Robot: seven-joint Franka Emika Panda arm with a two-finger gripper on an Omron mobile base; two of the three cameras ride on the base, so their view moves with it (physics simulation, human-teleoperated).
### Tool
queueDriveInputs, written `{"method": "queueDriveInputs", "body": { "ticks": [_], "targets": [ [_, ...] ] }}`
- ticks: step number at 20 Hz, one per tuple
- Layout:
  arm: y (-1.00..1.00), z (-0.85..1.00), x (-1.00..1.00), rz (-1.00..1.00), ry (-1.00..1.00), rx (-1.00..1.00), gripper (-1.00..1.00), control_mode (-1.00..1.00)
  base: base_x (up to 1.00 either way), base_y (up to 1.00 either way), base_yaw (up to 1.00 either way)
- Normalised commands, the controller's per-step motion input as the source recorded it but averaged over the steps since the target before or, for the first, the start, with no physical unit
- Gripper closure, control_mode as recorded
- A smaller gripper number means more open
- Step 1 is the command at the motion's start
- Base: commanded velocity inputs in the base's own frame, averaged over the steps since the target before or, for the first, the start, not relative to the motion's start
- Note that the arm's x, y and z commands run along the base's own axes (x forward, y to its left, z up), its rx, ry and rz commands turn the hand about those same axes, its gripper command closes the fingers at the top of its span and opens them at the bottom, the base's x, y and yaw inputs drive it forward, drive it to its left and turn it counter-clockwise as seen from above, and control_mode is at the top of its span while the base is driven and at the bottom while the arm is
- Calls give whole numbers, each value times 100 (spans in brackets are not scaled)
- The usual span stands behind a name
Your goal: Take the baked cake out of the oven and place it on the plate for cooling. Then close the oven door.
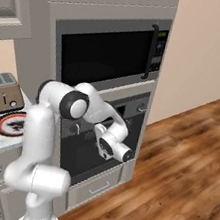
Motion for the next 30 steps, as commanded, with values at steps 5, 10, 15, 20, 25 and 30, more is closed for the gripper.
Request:
{"method": "queueDriveInputs", "body": {
  "ticks": [5,10,15,20,25,30],
  "targets": [
    [12,-33,80,0,0,1,-100,-100,0,0,0],
    [16,-20,78,0,0,3,-100,-100,0,0,0],
    [21,-31,72,0,1,0,-100,-100,0,0,0],
    [23,-35,66,0,3,0,-100,-100,0,0,0],
    [21,-27,58,-1,5,0,-100,-100,0,0,0],
    [38,-12,47,-5,17,-6,100,-100,0,0,0]
  ]
}}
